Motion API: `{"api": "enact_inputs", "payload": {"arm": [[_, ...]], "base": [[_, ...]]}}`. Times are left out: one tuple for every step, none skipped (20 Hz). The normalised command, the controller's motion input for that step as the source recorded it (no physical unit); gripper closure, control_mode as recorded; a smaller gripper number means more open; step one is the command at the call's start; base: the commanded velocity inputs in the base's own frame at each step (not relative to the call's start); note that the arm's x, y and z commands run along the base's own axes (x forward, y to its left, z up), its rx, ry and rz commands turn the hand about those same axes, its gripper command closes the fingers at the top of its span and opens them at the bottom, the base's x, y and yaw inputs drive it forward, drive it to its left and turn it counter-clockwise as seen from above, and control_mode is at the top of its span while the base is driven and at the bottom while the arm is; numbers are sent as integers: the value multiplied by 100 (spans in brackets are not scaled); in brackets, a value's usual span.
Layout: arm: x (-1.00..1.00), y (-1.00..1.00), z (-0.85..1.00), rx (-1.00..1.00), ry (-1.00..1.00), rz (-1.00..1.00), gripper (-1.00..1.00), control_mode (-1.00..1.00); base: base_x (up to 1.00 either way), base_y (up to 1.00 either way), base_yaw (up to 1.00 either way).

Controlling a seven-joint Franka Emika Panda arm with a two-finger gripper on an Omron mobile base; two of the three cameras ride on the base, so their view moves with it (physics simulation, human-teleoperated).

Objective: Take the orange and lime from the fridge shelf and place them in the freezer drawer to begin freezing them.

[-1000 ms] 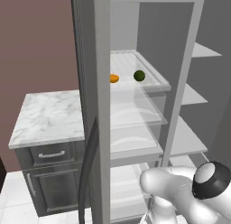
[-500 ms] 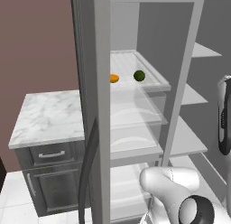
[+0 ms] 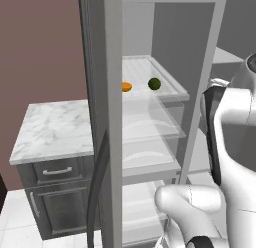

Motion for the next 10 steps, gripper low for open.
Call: {"api": "enact_inputs", "payload": {"arm": [[0, 100, 33, -6, 14, 5, -100, -100], [0, 100, 29, -6, 15, 5, -100, -100], [3, 100, 25, -5, 15, 6, -100, -100], [7, 100, 24, -4, 14, 7, -100, -100], [7, 100, 20, -3, 14, 9, -100, -100], [11, 100, 14, -2, 13, 10, -100, -100], [31, 100, 0, 0, 9, 10, -100, -100], [36, 100, 0, 0, 7, 10, -100, -100], [53, 99, 0, 0, 7, 11, -100, -100], [71, 72, 0, 4, 7, 12, -100, -100]], "base": [[0, 0, 0], [0, 0, 0], [0, 0, 0], [0, 0, 0], [0, 0, 0], [0, 0, 0], [0, 0, 0], [0, 0, 0], [0, 0, 0], [0, 0, 0]]}}
